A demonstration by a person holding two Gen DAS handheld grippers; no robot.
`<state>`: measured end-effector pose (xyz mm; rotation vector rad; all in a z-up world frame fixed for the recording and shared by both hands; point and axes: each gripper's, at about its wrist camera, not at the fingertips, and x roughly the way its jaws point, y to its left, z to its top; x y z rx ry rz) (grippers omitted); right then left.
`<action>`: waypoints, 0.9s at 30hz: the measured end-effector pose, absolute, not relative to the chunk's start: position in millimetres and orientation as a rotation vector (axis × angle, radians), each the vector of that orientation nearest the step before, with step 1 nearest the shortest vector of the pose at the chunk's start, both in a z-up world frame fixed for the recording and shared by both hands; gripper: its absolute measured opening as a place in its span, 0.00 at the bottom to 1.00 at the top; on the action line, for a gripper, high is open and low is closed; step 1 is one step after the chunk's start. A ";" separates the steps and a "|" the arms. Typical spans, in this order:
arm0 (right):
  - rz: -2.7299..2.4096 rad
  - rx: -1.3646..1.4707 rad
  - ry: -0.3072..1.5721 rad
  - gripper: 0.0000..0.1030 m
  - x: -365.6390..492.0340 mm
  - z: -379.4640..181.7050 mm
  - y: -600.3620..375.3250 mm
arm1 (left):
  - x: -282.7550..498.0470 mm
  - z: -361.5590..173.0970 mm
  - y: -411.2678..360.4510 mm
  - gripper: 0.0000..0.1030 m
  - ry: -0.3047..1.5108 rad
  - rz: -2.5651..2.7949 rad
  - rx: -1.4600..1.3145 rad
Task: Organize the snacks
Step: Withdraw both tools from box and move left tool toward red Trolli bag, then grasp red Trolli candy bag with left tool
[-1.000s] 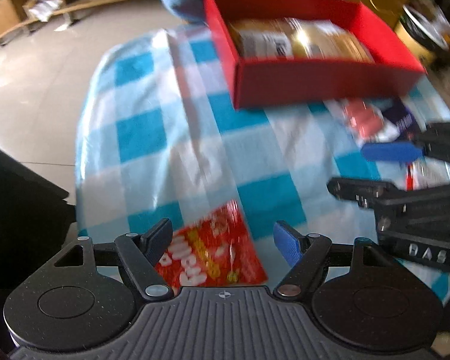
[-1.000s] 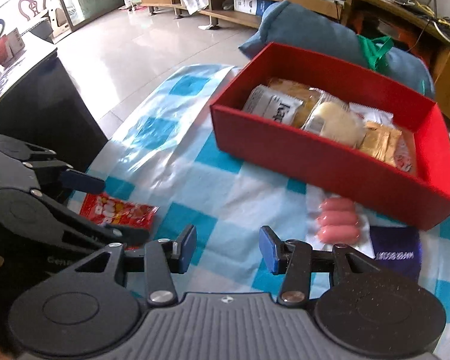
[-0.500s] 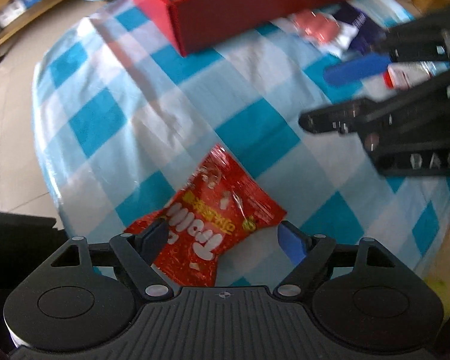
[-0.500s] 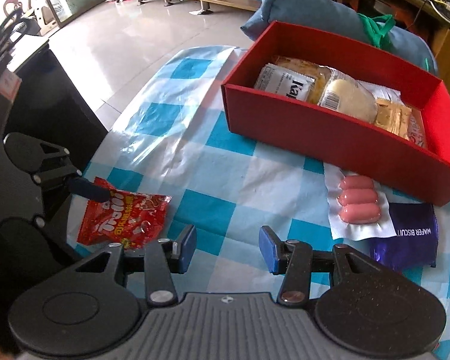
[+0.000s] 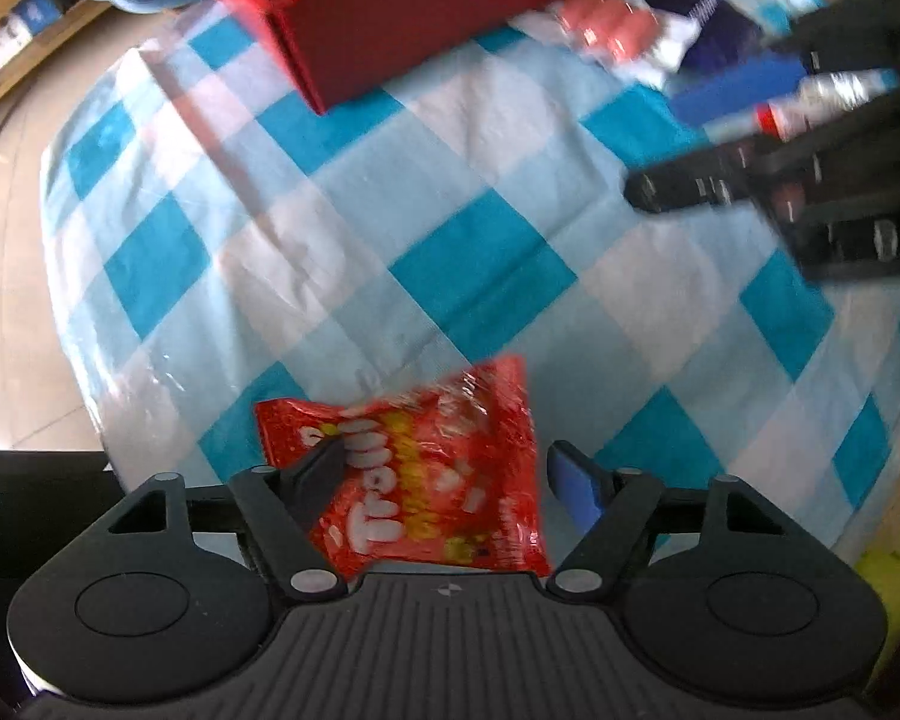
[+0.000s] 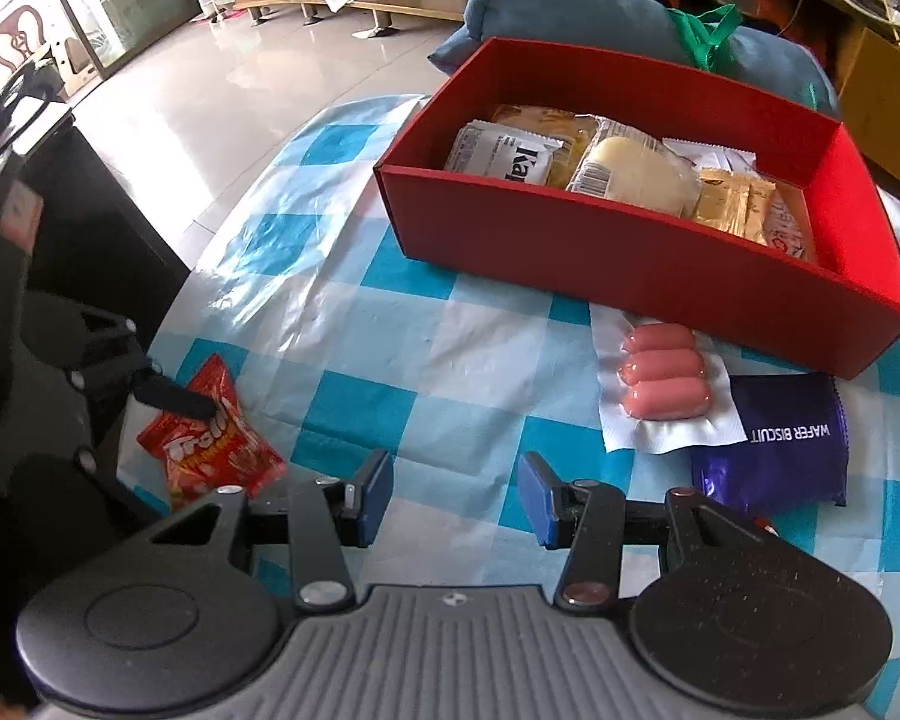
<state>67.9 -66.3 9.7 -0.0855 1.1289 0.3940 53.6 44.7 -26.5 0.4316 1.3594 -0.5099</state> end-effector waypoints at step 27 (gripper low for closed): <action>0.363 -0.001 1.072 0.45 71.3 27.7 -115.4 | 28.8 -26.8 55.8 0.86 1.448 -0.279 -0.139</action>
